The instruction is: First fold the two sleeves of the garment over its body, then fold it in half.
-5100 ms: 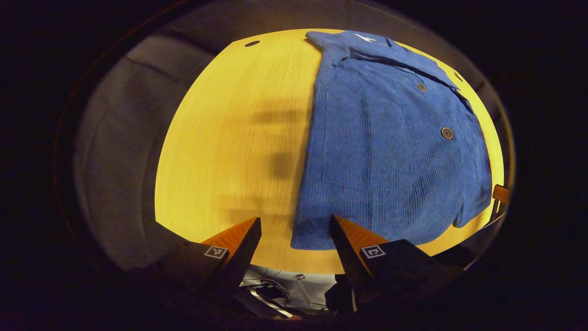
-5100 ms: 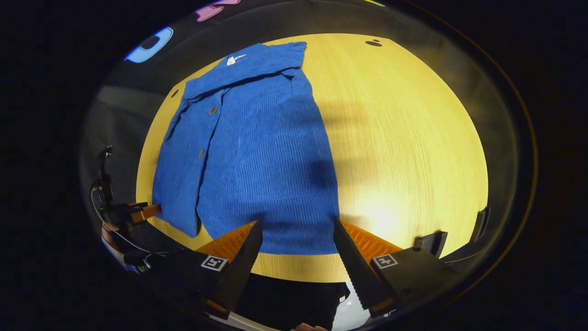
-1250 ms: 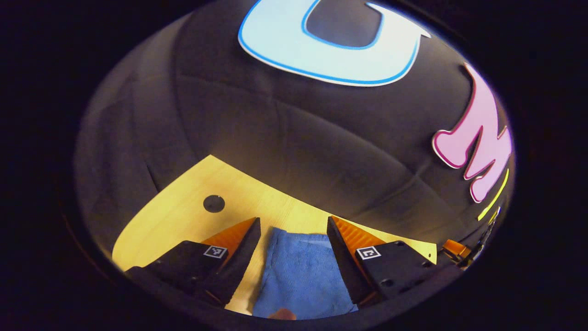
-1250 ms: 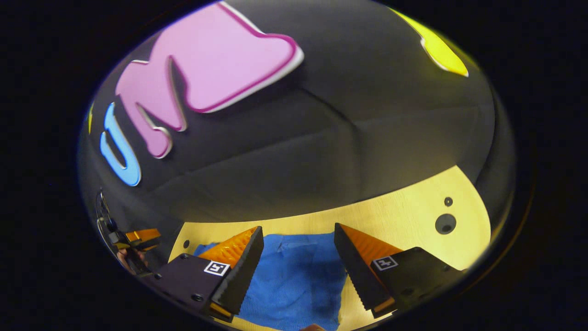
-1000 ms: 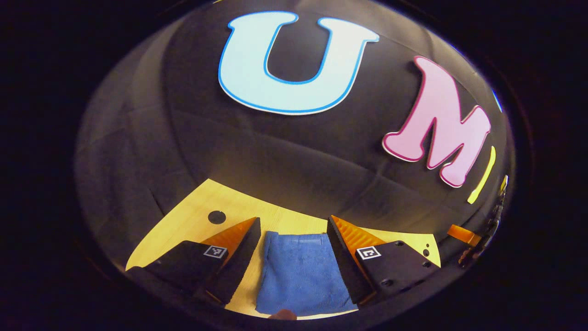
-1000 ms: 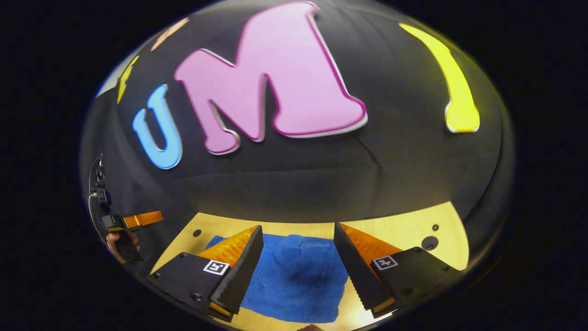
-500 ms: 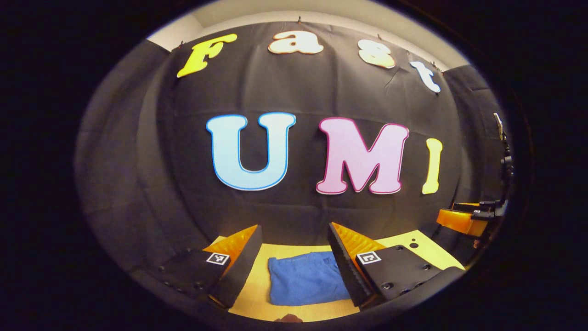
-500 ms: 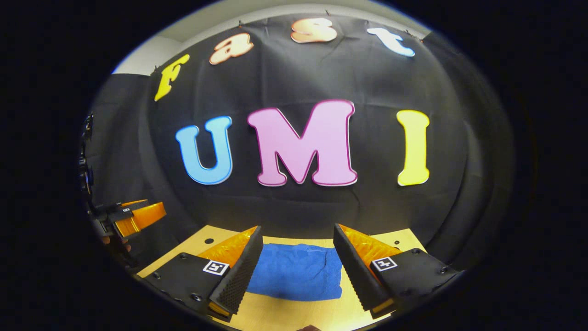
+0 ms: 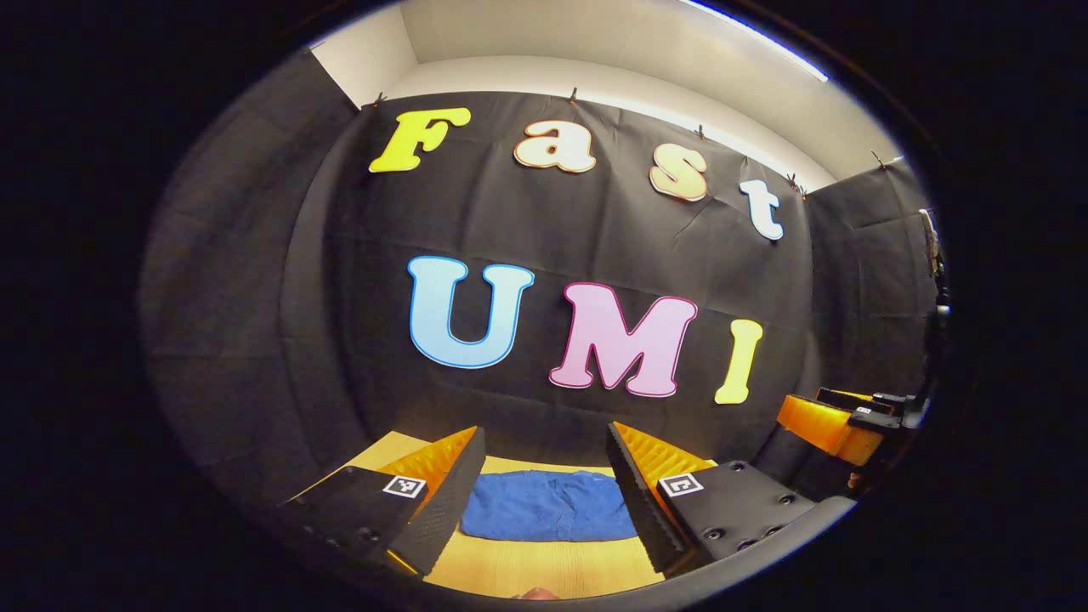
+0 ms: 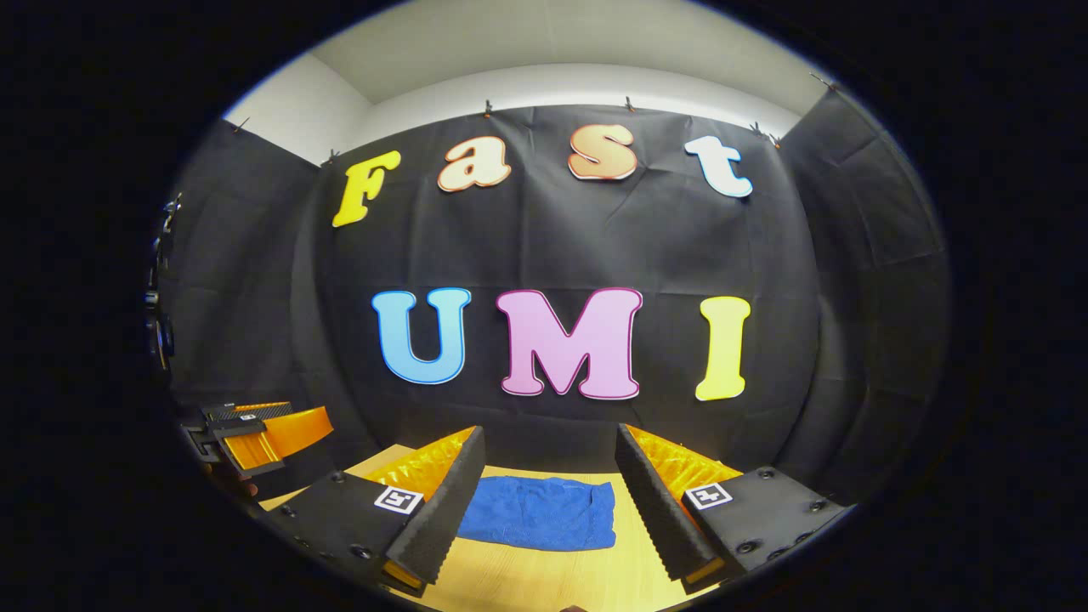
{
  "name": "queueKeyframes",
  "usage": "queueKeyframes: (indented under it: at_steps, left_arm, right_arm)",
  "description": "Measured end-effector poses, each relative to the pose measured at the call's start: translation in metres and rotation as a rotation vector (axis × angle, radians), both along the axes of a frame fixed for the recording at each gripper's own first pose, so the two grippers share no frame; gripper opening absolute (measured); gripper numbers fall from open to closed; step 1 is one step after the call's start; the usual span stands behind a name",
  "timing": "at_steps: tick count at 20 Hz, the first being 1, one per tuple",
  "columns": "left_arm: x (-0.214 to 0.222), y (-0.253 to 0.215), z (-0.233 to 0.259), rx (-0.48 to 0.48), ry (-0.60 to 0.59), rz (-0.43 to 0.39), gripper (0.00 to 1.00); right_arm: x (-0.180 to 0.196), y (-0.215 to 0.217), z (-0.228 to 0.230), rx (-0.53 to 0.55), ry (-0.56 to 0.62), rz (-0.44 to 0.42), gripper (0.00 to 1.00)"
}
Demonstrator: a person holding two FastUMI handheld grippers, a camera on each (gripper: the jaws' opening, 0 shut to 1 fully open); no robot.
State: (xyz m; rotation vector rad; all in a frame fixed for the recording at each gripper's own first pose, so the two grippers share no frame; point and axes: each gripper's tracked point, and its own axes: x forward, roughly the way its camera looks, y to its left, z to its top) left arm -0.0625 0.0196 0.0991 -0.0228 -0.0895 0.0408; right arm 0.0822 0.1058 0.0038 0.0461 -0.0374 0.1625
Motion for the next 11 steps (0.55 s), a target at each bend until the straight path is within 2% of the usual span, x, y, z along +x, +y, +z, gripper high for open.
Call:
queueKeyframes:
  at_steps: [1, 3, 4, 5, 6, 7, 11]
  left_arm:
    - [-0.006, -0.001, -0.003, 0.025, 0.013, 0.022, 0.82]
    - [-0.015, -0.004, -0.009, 0.068, 0.044, 0.055, 0.80]
    - [-0.018, -0.013, -0.008, 0.081, 0.039, 0.049, 0.82]
    - [-0.019, -0.022, -0.007, 0.093, 0.026, 0.036, 0.82]
    - [-0.019, -0.026, -0.012, 0.106, 0.035, 0.034, 0.82]
    - [-0.019, -0.028, -0.020, 0.120, 0.059, 0.046, 0.84]
    - [-0.018, -0.046, -0.026, 0.117, 0.072, 0.017, 0.80]
  right_arm:
    - [-0.006, -0.001, 0.001, -0.013, -0.007, 0.004, 0.89]
    - [-0.018, -0.004, -0.011, -0.020, 0.035, 0.015, 0.89]
    - [-0.023, -0.003, -0.013, -0.013, 0.045, 0.030, 0.96]
    - [-0.024, -0.006, -0.012, -0.012, 0.032, 0.026, 0.96]
    - [-0.023, -0.016, -0.014, -0.020, 0.045, 0.007, 0.89]
    - [-0.026, -0.024, -0.019, -0.023, 0.058, -0.002, 0.89]
    - [-0.021, -0.035, -0.021, -0.014, 0.060, -0.019, 0.89]
